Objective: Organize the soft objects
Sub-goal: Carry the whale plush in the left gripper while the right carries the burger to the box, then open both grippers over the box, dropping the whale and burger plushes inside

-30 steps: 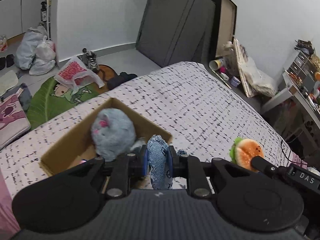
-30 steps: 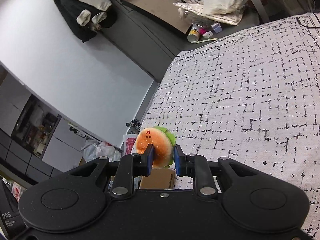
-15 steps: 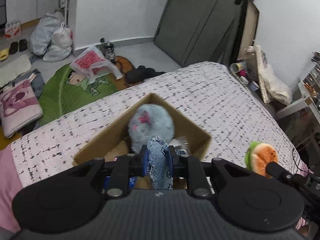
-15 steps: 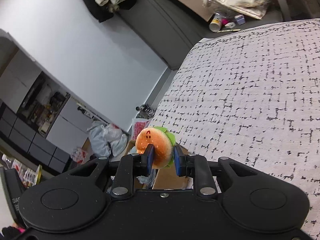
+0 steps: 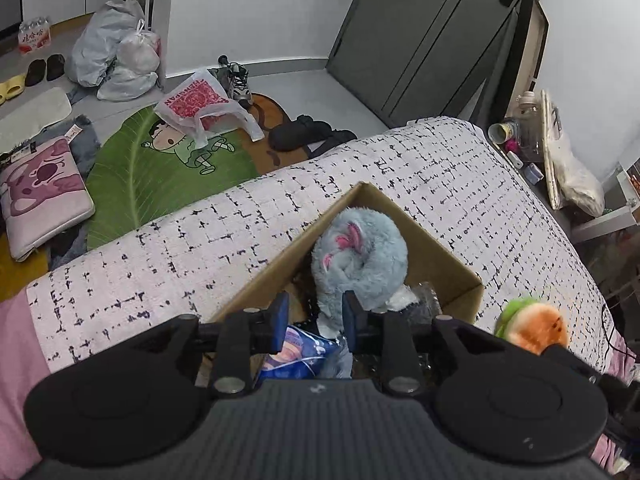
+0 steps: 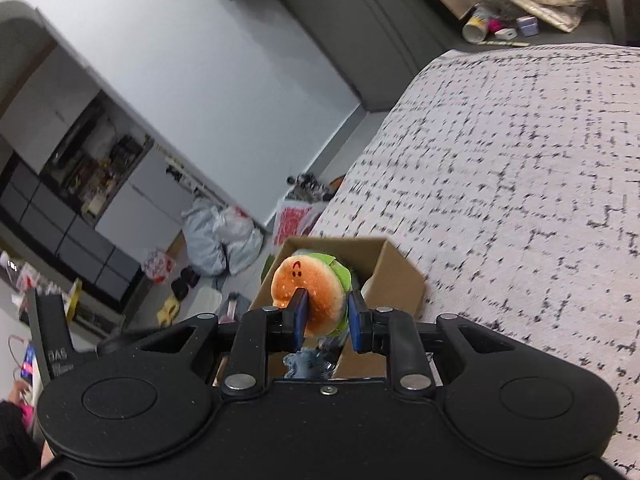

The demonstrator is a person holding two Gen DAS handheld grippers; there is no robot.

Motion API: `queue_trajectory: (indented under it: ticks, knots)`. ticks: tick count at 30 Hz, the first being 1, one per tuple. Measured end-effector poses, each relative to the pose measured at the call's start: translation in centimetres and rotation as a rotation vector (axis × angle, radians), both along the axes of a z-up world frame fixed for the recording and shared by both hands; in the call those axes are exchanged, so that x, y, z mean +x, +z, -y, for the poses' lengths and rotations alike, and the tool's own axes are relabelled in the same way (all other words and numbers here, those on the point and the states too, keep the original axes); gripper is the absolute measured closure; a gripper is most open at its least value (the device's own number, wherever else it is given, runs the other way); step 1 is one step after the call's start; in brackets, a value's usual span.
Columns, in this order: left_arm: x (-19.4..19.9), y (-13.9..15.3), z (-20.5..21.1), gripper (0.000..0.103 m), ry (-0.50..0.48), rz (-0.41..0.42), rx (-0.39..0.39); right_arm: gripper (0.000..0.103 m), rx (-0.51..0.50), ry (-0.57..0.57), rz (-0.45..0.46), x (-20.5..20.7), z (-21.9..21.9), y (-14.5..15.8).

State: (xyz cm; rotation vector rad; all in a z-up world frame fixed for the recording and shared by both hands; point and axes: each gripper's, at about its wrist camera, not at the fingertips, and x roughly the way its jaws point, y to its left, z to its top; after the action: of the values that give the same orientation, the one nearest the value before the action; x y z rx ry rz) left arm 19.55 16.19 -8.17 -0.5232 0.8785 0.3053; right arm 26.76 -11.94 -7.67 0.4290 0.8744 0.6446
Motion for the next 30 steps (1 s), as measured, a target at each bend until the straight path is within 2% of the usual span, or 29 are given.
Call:
queue_trajectory:
  ticks: [8,12,15,17,20,24,26,28,30]
  knots:
    - [0.3,-1.0,-1.6,0.07,-0.014,-0.014,-0.034,0.081,-0.073,0.066,-0.017,-0.7,-3.7,-1.0]
    - [0.1,-1.2,-2.0,0.063,-0.028,-0.025,-0.046,0.08,-0.088,0.08,-0.015,-1.0,-5.0,-1.2]
    - [-0.1,-1.0,-2.1,0.056,-0.039,-0.025,-0.051,0.07,-0.084,0.102,-0.02,-1.2,-5.8,-1.2]
    - [-0.2,-0.8,-1.9,0.053,-0.051,-0.026,-0.052,0.052,-0.083,0.107,-0.016,-1.5,-5.9,-0.9]
    - [-0.3,-0.5,-1.5,0.051,-0.081,-0.032,-0.05,0.048,-0.099,0.08,0.017,-2.1,-5.3,-0.1]
    - [-0.5,0.3,-0.6,0.05,-0.102,-0.046,-0.042,0.044,-0.105,0.04,0.016,-3.0,-3.7,0.3]
    - [-0.8,1.0,-0.2,0.046,-0.118,-0.046,-0.038,0.042,-0.114,0.024,0.016,-3.6,-2.8,0.5]
    - [-1.2,1.6,0.5,0.038,-0.14,-0.049,-0.031,0.041,-0.12,0.017,0.018,-4.1,-1.9,0.8]
    - [-1.7,2.2,1.1,0.036,-0.161,-0.051,-0.025,0.038,-0.126,0.003,0.024,-4.7,-0.9,1.3]
